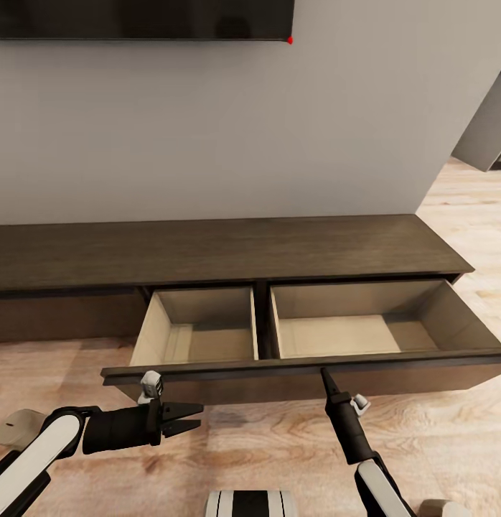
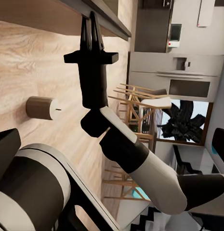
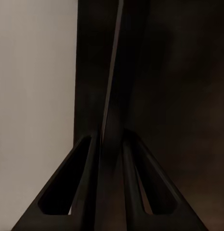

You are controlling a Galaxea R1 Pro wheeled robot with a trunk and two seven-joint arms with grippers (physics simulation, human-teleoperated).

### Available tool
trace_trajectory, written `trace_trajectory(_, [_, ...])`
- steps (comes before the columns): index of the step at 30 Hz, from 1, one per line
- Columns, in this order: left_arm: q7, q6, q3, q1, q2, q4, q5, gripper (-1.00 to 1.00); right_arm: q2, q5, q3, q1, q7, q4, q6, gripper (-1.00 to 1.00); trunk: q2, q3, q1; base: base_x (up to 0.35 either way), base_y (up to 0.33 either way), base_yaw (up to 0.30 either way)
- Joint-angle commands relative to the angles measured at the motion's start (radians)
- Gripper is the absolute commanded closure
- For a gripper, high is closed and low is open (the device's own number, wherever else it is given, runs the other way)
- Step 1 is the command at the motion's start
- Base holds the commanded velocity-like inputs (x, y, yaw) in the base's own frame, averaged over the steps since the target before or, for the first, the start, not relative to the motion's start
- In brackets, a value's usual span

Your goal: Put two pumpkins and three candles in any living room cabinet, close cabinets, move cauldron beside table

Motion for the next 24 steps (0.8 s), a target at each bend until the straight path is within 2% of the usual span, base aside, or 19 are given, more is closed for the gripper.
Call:
trace_trajectory(1, [-0.007,0.001,-0.001,-0.001,0.001,0.001,-0.004,-1.0,0.0,0.002,0.026,0.009,0.036,-0.001,0.004,1.0,0.0,-0.001,0.0,-0.019,0.0,0.0])
trace_trajectory(15, [-0.007,0.001,-0.001,-0.001,0.0,0.0,-0.004,-1.0,0.0,0.002,0.026,0.009,0.034,-0.001,0.003,1.0,0.0,-0.001,0.0,-0.002,0.0,0.0])
trace_trajectory(16, [-0.007,0.001,-0.001,-0.001,0.0,0.001,-0.004,-1.0,0.0,0.002,0.026,0.009,0.034,-0.001,0.003,-1.0,0.0,-0.001,0.0,0.0,0.0,0.0])
trace_trajectory(24, [-0.007,0.001,-0.001,-0.001,0.0,0.001,-0.004,-1.0,0.0,0.002,0.026,0.009,0.034,-0.001,0.005,-1.0,0.0,-0.001,0.0,0.0,0.0,0.0])
